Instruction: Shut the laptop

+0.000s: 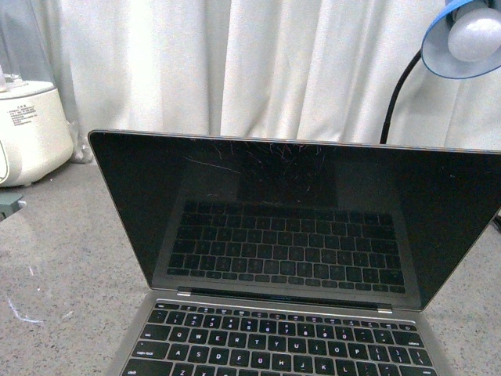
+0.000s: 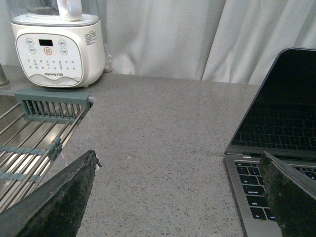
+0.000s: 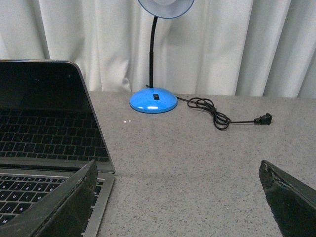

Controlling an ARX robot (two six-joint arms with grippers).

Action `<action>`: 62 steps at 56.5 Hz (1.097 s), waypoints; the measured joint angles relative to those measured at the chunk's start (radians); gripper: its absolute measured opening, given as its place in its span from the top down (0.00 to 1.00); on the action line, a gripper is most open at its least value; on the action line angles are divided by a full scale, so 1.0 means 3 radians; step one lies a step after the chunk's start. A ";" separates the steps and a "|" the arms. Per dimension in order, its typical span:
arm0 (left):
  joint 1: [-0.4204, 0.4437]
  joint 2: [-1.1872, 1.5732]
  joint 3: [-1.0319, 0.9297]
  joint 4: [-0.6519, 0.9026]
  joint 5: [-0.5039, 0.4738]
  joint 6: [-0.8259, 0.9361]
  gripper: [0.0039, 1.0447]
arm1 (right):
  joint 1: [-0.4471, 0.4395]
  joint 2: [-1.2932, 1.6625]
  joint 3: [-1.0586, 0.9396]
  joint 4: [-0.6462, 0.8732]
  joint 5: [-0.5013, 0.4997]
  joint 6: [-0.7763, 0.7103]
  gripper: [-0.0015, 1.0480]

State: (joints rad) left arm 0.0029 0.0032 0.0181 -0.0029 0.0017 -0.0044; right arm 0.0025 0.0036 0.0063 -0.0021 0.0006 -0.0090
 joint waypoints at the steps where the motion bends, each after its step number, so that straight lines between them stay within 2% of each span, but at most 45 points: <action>1: 0.0000 0.0000 0.0000 0.0000 0.0001 0.0000 0.06 | 0.0000 0.0000 0.0000 0.0000 0.0000 -0.0001 0.09; 62: 0.0000 0.0000 0.0000 0.0000 0.0000 0.0000 0.06 | 0.0000 0.0000 0.0000 0.0000 0.0000 0.0000 0.09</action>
State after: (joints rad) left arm 0.0029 0.0032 0.0181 -0.0029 0.0017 -0.0044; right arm 0.0025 0.0036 0.0063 -0.0021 0.0006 -0.0090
